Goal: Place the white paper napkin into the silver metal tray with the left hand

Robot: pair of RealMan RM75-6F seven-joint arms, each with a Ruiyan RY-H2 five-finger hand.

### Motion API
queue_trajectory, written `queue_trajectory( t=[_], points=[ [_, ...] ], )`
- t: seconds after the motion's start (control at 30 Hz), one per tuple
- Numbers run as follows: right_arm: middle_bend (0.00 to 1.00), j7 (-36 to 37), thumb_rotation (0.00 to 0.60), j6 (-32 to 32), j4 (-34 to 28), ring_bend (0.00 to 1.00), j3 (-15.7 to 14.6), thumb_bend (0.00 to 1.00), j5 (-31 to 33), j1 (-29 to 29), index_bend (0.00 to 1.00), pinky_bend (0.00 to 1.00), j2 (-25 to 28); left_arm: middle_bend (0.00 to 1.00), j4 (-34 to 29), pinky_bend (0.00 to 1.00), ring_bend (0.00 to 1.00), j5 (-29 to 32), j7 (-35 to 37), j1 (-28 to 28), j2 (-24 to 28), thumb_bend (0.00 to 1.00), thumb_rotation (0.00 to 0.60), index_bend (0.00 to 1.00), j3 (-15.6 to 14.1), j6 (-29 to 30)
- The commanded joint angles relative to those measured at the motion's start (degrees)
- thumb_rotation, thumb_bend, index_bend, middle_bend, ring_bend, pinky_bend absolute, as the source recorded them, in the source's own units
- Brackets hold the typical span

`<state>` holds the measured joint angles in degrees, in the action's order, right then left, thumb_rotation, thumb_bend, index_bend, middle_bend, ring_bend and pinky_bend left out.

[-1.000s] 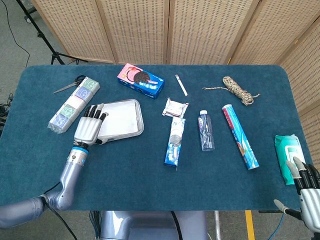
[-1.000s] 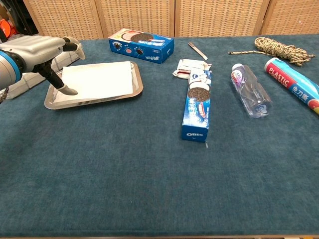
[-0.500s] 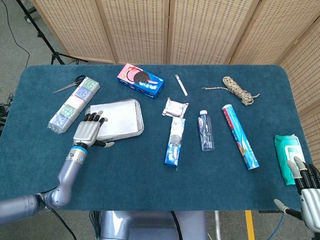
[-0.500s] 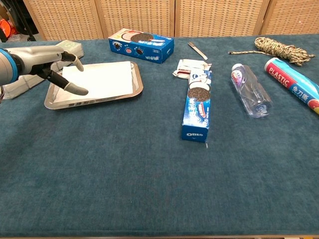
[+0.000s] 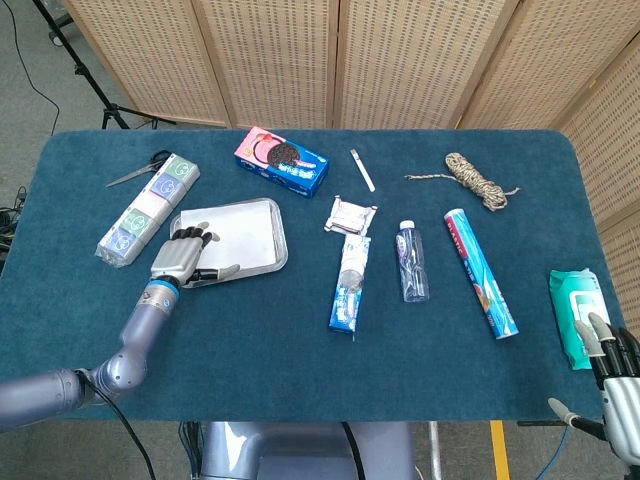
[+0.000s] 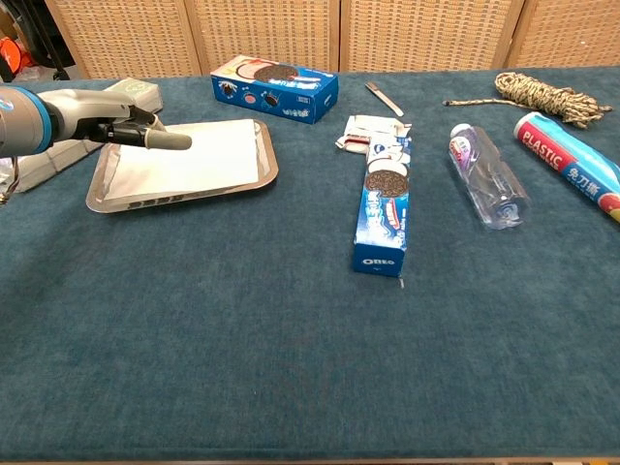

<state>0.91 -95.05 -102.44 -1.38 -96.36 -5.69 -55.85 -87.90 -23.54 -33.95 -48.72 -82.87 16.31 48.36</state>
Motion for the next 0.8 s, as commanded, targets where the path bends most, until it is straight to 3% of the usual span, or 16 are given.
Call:
queue_trajectory(
  t=[0.03, 0.8],
  points=[
    [0.00, 0.21, 0.600, -0.04, 0.00, 0.00, -0.01, 0.00, 0.04, -0.03, 0.00, 0.00, 0.05, 0.00, 0.71, 0.00, 0.00, 0.34, 0.95, -0.64, -0.37, 0.04, 0.115, 0.21, -0.43, -0.77],
    [0.00, 1.12, 0.600, -0.51, 0.24, 0.00, -0.02, 0.00, -0.24, -0.17, 0.00, 0.00, 0.20, 0.00, 2.49, 0.00, 0.00, 6.72, 0.83, -4.65, -0.97, 0.04, 0.103, 0.21, -5.69, -0.25]
  ],
)
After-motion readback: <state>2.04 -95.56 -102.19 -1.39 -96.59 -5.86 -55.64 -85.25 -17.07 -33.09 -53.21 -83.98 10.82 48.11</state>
